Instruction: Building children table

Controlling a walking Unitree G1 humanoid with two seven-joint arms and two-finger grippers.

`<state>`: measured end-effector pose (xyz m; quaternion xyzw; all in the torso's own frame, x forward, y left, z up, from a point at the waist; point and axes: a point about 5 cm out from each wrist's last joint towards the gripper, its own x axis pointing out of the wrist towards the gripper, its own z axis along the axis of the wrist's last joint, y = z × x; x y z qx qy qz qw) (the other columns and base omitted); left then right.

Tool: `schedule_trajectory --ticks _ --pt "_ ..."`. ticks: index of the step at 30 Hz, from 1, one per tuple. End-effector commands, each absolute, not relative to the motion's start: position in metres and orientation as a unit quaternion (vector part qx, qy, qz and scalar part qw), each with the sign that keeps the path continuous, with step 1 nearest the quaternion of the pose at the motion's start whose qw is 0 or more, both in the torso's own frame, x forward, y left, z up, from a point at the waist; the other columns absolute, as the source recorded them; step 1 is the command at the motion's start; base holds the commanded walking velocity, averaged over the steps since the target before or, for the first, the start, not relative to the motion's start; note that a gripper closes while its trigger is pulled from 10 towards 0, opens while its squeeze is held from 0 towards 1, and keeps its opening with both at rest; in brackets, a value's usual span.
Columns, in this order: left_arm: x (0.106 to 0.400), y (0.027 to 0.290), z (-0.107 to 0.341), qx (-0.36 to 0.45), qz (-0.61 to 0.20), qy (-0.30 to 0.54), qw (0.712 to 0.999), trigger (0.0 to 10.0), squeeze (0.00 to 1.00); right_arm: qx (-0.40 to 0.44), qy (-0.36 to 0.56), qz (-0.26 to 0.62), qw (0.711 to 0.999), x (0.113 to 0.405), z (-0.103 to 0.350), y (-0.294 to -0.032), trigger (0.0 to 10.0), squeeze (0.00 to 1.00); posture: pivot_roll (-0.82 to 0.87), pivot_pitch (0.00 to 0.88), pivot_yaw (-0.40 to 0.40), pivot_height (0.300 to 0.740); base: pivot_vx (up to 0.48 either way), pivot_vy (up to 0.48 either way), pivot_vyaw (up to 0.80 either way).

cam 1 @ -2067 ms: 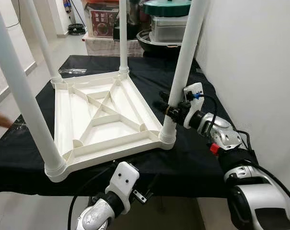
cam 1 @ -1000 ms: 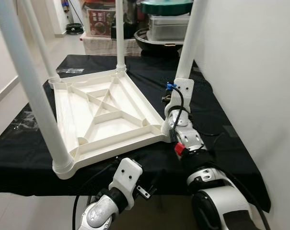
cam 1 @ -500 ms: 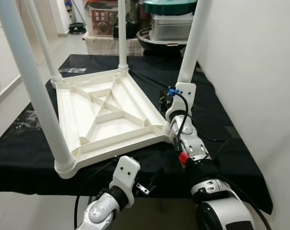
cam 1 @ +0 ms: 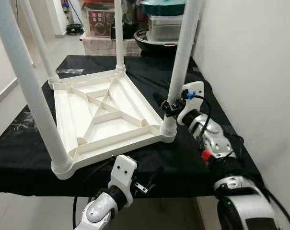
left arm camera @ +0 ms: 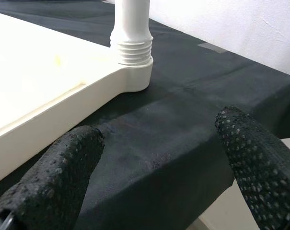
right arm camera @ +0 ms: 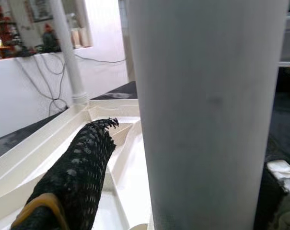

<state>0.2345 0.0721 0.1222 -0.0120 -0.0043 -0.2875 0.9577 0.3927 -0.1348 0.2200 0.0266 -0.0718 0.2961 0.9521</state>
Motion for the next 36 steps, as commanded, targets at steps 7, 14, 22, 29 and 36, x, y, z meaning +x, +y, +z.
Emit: schedule_trajectory --ticks 7,14,22,29,36 --pt "0.232 0.072 0.125 -0.016 -0.287 -0.012 0.958 10.0 0.00 0.037 -0.039 0.384 0.922 0.397 0.224 -0.121 10.0 0.00 0.08 0.068 -0.053 0.740 0.000 0.000 0.00" --pt "0.225 0.077 0.147 0.035 -0.253 -0.097 0.962 10.0 0.00 0.036 -0.023 0.379 0.924 0.400 0.219 -0.115 3.9 0.00 0.08 0.073 -0.065 0.740 0.000 0.000 0.00" --pt "0.223 0.085 0.152 0.056 -0.197 -0.127 0.970 10.0 0.00 -0.005 0.020 0.280 0.960 0.405 0.196 -0.125 0.0 0.00 0.07 0.072 -0.067 0.740 0.000 0.000 0.00" --pt "0.225 0.086 0.152 0.056 -0.185 -0.126 0.973 10.0 0.00 -0.030 0.039 0.074 0.996 0.412 0.192 -0.148 0.0 0.00 0.07 0.076 -0.065 0.740 0.000 0.000 0.00" --pt "0.224 0.087 0.155 0.068 -0.173 -0.142 0.972 10.0 0.00 0.014 0.058 -0.043 0.997 0.411 0.187 -0.146 0.0 0.00 0.06 0.076 -0.069 0.740 0.000 0.000 0.00"
